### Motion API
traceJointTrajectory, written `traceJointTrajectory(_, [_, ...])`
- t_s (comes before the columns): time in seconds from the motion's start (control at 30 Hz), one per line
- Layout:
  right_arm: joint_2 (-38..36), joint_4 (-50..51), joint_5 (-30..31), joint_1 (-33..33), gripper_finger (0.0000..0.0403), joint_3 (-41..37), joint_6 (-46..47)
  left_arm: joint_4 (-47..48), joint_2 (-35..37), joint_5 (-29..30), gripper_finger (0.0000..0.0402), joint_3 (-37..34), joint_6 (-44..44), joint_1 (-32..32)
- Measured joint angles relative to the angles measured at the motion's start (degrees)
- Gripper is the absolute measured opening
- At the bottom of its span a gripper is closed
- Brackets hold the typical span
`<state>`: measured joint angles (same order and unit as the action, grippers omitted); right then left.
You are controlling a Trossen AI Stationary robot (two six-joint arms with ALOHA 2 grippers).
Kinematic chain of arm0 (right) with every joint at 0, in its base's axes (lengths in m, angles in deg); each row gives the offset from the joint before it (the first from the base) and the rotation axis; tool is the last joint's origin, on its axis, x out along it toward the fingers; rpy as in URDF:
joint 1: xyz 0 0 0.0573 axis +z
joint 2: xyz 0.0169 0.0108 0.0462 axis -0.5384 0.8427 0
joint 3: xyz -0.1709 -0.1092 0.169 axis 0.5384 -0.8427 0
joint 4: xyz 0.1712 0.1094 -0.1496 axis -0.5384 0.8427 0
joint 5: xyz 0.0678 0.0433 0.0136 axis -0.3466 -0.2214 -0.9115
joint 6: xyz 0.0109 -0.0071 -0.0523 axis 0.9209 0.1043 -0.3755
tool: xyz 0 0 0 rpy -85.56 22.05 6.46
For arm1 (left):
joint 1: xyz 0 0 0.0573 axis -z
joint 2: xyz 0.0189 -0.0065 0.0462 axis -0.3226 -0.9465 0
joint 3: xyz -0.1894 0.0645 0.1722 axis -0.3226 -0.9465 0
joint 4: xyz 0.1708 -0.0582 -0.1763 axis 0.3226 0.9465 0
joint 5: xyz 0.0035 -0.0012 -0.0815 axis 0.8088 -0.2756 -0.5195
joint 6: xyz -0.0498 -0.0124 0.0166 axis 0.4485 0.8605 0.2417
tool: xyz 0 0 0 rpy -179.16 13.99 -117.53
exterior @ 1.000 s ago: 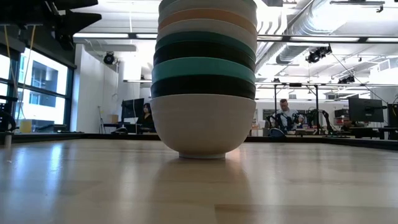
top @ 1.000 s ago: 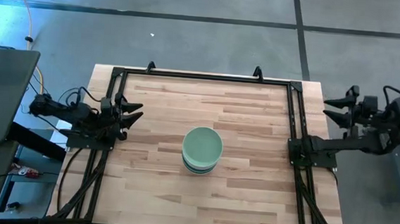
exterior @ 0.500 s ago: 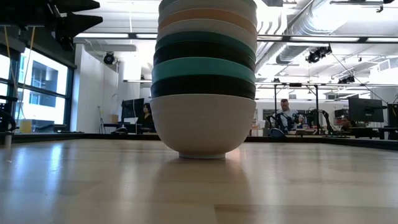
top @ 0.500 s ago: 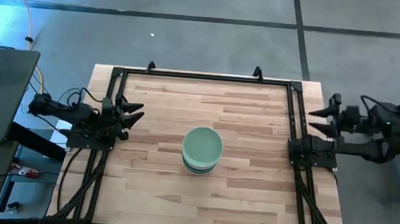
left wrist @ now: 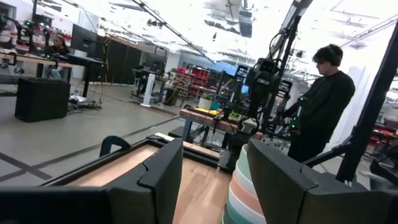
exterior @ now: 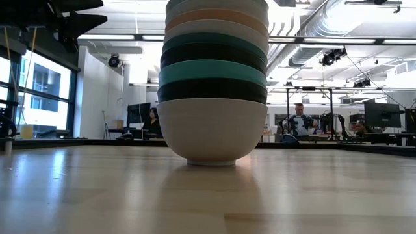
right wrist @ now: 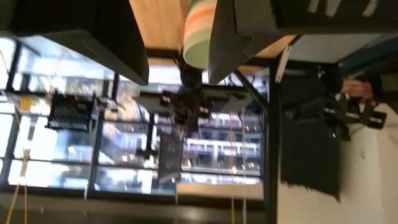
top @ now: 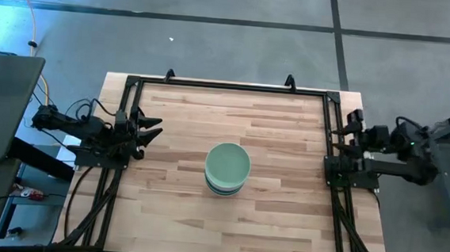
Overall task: Nest bowls inside each other
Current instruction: Return to home position
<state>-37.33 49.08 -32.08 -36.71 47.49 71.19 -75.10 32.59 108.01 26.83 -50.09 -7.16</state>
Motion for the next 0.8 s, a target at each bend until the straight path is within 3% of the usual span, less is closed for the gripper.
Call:
traceJointTrajectory(0.27, [-1.3, -20.8, -3.68, 0.02, 0.0161, -13.64, 2.99, 0.0, 0.0, -0.33, 0.0168, 0.0, -1.33, 0.0])
traceJointTrajectory(0.8, [-1.01, -40.56, -5.95, 0.07, 0.0161, -26.18, 5.02, -2.58, 0.0, -0.79, 0.0168, 0.0, -1.33, 0.0])
